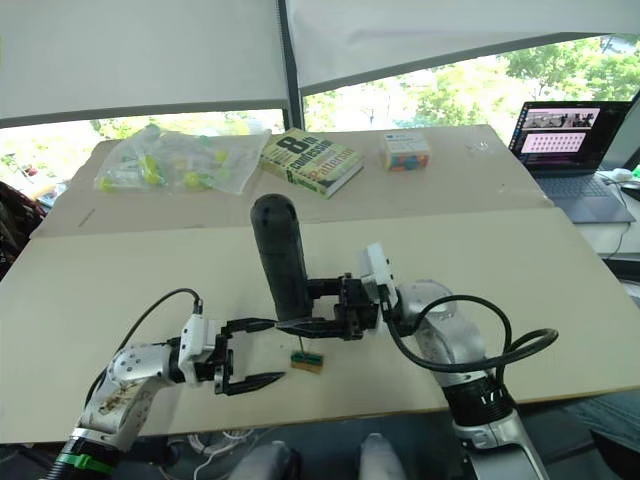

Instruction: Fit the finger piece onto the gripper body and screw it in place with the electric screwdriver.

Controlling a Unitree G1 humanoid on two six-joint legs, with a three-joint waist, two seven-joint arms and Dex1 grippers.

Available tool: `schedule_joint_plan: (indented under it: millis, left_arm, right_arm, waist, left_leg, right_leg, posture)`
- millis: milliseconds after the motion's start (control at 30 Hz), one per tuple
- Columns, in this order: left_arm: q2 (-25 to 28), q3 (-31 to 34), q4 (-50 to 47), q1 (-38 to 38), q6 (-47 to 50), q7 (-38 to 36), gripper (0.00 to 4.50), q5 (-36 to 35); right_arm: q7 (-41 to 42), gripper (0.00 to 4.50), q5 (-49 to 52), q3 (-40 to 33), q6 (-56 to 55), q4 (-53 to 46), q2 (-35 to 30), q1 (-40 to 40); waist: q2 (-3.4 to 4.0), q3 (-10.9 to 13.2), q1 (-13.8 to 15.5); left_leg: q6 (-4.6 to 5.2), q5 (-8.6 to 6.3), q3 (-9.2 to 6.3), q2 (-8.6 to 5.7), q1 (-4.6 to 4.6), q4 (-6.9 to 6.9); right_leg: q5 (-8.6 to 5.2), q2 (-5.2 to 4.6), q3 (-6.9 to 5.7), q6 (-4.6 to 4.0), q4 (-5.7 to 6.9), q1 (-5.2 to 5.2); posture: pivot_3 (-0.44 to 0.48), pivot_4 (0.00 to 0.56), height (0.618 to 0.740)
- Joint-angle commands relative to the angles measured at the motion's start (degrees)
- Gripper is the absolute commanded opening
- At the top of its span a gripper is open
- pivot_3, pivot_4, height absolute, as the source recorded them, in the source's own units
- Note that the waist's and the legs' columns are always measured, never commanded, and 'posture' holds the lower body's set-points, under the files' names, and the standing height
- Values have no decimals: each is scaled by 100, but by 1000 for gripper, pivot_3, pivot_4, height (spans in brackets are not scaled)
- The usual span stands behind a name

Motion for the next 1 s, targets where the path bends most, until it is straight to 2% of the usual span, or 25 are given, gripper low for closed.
schedule_joint_plan:
  millis: [33, 133, 433, 633, 800, 900, 1000]
  left_arm:
    - [84, 153, -236, 49, 85, -64, 4487, -197]
    - [176, 233, -406, 110, 165, -82, 4487, -302]
    - [673, 1029, -1527, 594, 1003, 90, 4487, -1196]
    - [995, 2100, -1478, 1020, 1354, 417, 4487, -1520]
    - [1158, 2802, -1252, 1571, 1406, 331, 4487, -1550]
    - [1110, 2808, -1107, 1665, 1318, 383, 4487, -1332]
    - [1119, 2431, -1102, 1555, 1456, 526, 4487, -1045]
  right_arm:
    - [32, 1915, 298, -211, 63, -338, -16, -206]
    - [39, 1915, 448, -299, 199, -457, -71, -266]
    - [-169, 1915, 1064, -832, 613, -892, -365, -456]
    - [-315, 1915, 1385, -1283, 850, -1026, -748, -489]
    - [-410, 1915, 1516, -1499, 919, -1094, -917, -450]
    - [-457, 1915, 1561, -1543, 919, -1092, -963, -461]
    - [-490, 1915, 1595, -1534, 923, -1108, -956, -521]
  waist:
    - [0, 0, 2]
    - [-1, 0, 1]
    - [-5, 5, -5]
    - [-7, 7, 0]
    - [-6, 8, -17]
    - [-6, 8, -1]
    - [-9, 9, 34]
  left_leg:
    - [0, 0, 0, 0, 0, 0]
    - [0, 0, 0, 0, -1, 0]
    - [0, 0, -1, 2, -12, 0]
    - [0, 0, -1, 4, -12, 0]
    - [1, -1, 0, 4, -15, -1]
    - [1, -1, 0, 4, -16, 0]
    - [1, -1, 0, 3, -18, 0]
  right_leg:
    - [0, 0, 0, 0, 0, 0]
    - [0, 0, 0, 0, 0, 0]
    - [0, -2, 0, 0, -1, -10]
    - [0, 0, -1, 0, -2, -10]
    - [-2, 0, -1, 1, -5, -12]
    - [-1, -2, -1, 1, -6, -11]
    - [-2, -2, -3, 1, -7, -9]
  posture:
    - [0, 150, 737]
    - [0, 150, 737]
    - [0, 150, 737]
    - [0, 150, 737]
    - [0, 150, 737]
    - [0, 150, 737]
    - [0, 150, 737]
